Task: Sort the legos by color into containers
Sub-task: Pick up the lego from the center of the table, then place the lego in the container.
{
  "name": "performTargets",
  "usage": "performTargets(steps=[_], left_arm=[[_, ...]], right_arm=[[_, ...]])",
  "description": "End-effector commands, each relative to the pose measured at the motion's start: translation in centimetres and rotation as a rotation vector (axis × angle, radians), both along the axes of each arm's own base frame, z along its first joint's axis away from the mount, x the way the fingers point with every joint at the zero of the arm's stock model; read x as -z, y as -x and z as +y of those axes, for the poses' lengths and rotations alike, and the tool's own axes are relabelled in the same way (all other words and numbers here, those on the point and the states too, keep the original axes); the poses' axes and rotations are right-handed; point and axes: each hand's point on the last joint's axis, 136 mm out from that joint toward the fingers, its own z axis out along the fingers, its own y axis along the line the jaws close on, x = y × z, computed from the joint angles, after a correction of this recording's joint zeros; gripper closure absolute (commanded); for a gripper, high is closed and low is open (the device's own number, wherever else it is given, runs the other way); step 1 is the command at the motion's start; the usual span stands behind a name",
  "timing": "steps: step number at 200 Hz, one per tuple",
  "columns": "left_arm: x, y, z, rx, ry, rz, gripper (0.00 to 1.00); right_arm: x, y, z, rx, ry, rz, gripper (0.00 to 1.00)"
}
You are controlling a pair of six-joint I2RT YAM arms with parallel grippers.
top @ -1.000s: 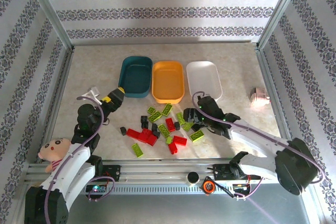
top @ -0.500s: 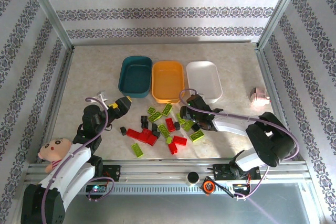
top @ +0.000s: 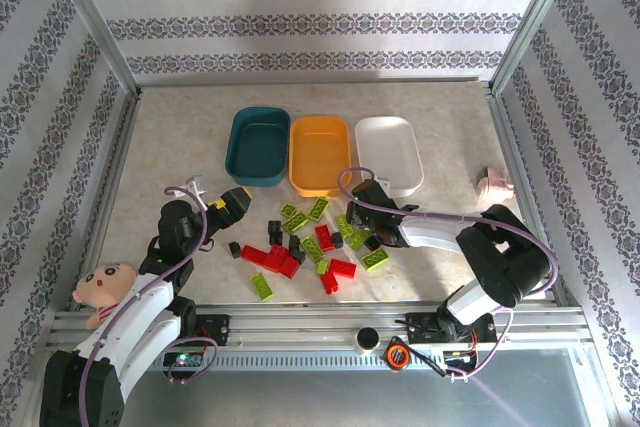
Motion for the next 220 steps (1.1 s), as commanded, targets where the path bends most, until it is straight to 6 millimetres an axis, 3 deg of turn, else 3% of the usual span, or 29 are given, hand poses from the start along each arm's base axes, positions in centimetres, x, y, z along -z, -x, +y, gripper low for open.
performTargets(steps=[1, 41, 78, 102, 120, 161, 180, 191, 200, 220], left_arm=[[0.5, 0.3, -0.3, 0.02, -0.019, 0.024, 0.0], [0.9, 0.4, -0.1, 0.009, -0.032, 0.067, 0.0], [1.9, 1.0, 1.2, -0.054, -0.083, 0.16, 0.0], [2.2, 1.6, 2.2, -0.102, -0.104, 0.195, 0.0], [2.2, 1.8, 2.9, -0.144, -0.107, 0.196, 0.0], [2.4, 2.4, 4.4, -0.218, -0.151, 0.229, 0.0], [3.0, 2.8, 4.8, -0.229, -0.179, 0.265, 0.01], [3.7, 3.0, 5.0, -0.231, -0.194, 0.291, 0.07], [4.1, 3.2, 4.9, -0.221, -0.204, 0.311, 0.12], [5.4, 3.8, 5.0, -0.215, -0.232, 0.37, 0.22]], right_arm=[[-0.8, -1.4, 0.8, -0.003, -0.03, -0.038, 0.54], [-2.1, -0.8, 1.5, -0.066, -0.073, -0.06, 0.67], [-7.0, 0.3, 2.3, -0.132, -0.173, -0.133, 0.7], [-11.0, -0.8, 0.6, -0.106, -0.162, -0.215, 0.7], [-12.2, -3.1, -1.9, -0.037, -0.145, -0.221, 0.71], [-10.9, -9.3, -6.0, 0.104, -0.071, -0.177, 0.7], [-9.6, -11.8, -6.2, 0.115, -0.072, -0.133, 0.7], [-8.9, -12.9, -5.9, 0.106, -0.061, -0.111, 0.68], [-8.4, -13.6, -5.7, 0.101, -0.05, -0.093, 0.63], [-7.9, -14.6, -5.5, 0.103, -0.036, -0.066, 0.39]])
